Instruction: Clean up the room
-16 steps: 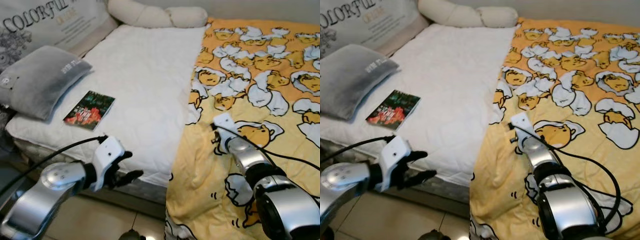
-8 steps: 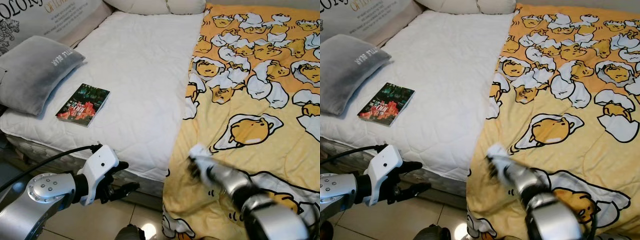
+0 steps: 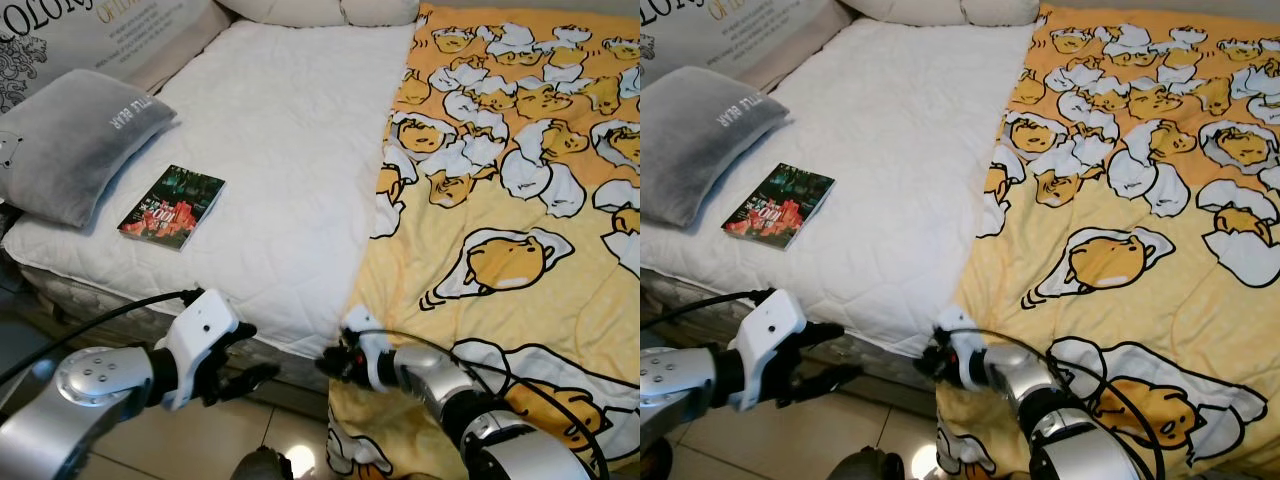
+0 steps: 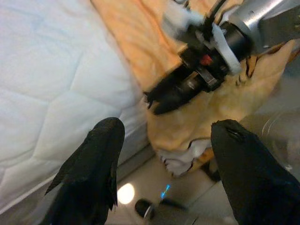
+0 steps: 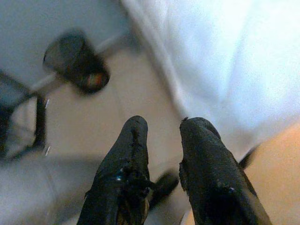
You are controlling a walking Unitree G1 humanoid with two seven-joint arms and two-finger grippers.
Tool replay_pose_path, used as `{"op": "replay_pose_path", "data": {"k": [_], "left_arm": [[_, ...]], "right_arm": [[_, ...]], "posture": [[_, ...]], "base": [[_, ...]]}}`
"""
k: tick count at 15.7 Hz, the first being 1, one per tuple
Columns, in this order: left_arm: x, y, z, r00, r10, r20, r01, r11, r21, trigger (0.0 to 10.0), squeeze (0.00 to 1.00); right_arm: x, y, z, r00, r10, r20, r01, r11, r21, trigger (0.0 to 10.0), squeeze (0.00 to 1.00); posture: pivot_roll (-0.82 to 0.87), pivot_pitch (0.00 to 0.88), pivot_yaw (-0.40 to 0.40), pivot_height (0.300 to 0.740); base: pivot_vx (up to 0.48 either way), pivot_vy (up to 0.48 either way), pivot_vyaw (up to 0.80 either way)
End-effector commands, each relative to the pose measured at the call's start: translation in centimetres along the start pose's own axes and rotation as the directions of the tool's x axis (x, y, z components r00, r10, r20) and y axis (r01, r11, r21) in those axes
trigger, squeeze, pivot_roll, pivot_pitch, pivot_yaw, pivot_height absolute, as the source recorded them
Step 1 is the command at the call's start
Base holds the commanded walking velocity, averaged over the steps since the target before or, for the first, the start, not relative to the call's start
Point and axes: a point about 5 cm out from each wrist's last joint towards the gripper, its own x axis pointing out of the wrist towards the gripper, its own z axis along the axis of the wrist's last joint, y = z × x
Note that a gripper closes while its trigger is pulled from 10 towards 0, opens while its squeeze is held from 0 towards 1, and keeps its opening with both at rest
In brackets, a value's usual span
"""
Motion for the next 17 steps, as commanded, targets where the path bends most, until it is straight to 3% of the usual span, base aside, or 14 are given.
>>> {"op": "replay_pose_path", "data": {"k": [1,3,4,7,8,9,12,17], "left_arm": [[-0.1,0.5,0.2,0.999,0.039,0.023,-0.039,0.999,-0.008,10.0,0.0],[0.8,1.4,1.2,0.98,0.157,0.125,-0.148,0.986,-0.074,10.0,0.0],[2.3,3.1,2.0,0.919,0.34,0.202,-0.303,0.933,-0.194,10.0,0.0],[2.8,4.2,2.3,0.864,0.451,0.224,-0.399,0.884,-0.243,10.0,0.0],[3.1,4.6,2.4,0.844,0.487,0.224,-0.433,0.866,-0.252,10.0,0.0],[3.8,4.9,2.4,0.806,0.548,0.224,-0.489,0.829,-0.27,10.0,0.0],[4.6,4.6,2.2,0.762,0.608,0.224,-0.551,0.79,-0.269,10.0,0.0],[5.1,4.6,1.6,0.72,0.659,0.218,-0.585,0.745,-0.319,10.0,0.0]], "right_arm": [[-0.5,-0.8,2.2,0.995,-0.027,0.099,0.029,0.999,-0.021,10.0,0.0],[-2.4,-2.1,4.8,0.962,-0.122,0.242,0.13,0.991,-0.016,10.0,0.0],[-5.2,-2.7,6.5,0.887,-0.269,0.376,0.275,0.961,0.039,10.0,0.0],[-6.8,-2.8,6.6,0.81,-0.408,0.422,0.407,0.908,0.098,10.0,0.0],[-7.6,-2.7,6.5,0.762,-0.478,0.437,0.481,0.87,0.113,10.0,0.0],[-9.4,-2.3,5.9,0.67,-0.607,0.427,0.592,0.784,0.187,10.0,0.0],[-11.6,-2.0,4.4,0.575,-0.725,0.38,0.662,0.685,0.306,10.0,0.0],[-12.3,-1.0,3.3,0.593,-0.737,0.325,0.69,0.673,0.267,10.0,0.0]], "posture": [[0.19,0.0,0.051,0.74],[0.14,0.0,0.042,0.74],[0.09,0.0,0.045,0.74],[0.05,0.0,0.052,0.74],[0.03,0.0,0.055,0.74],[0.0,0.0,0.061,0.74],[-0.01,0.0,0.043,0.74],[-0.01,0.0,0.019,0.74]], "base": [[0.0,0.0,0.0],[0.0,0.0,0.0],[0.0,0.0,0.0],[0.0,0.0,0.0],[0.0,0.0,0.0],[0.0,-0.48,0.0],[0.0,-0.48,0.0],[0.0,-0.48,0.0]]}}
